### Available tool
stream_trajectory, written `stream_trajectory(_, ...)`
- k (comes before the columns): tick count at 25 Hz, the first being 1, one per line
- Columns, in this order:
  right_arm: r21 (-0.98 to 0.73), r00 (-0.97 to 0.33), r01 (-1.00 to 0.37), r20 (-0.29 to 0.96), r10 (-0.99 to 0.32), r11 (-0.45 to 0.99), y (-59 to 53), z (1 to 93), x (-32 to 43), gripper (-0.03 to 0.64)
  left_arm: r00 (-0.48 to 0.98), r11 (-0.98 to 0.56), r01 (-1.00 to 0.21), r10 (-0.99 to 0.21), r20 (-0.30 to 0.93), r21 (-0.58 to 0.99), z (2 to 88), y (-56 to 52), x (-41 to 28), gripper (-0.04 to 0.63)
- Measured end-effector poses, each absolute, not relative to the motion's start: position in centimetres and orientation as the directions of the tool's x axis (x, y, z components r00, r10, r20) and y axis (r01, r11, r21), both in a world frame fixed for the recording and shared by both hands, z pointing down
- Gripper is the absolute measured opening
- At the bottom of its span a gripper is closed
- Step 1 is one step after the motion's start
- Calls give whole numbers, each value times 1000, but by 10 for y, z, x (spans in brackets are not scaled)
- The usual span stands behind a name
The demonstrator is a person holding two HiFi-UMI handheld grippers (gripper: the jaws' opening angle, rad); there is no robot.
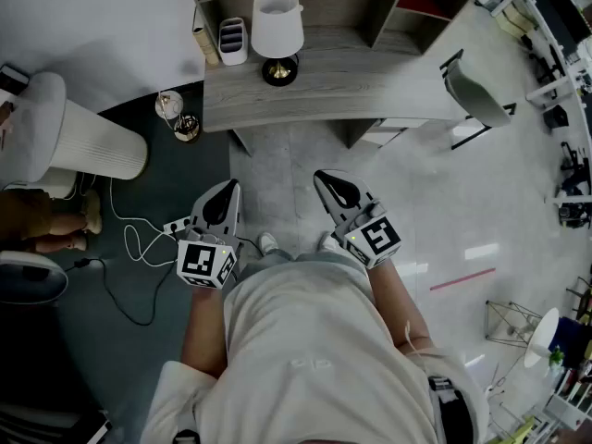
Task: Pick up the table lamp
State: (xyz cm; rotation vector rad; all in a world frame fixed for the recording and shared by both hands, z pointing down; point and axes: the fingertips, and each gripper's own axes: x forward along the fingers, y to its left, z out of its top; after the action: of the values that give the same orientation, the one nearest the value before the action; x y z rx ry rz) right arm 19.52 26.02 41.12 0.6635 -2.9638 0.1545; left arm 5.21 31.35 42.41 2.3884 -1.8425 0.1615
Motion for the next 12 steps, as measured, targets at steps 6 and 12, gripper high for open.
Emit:
stream_trajectory(6,-74,-887,-455,133,-443,888,273,411,175,31,293,-296,-955,-936,194,15,433,323,33,14)
stream_trajectory(12,-68,-870,-481,154,-467,874,283,417,156,31,337,-336,-941,-923,186,39,438,325,19,14)
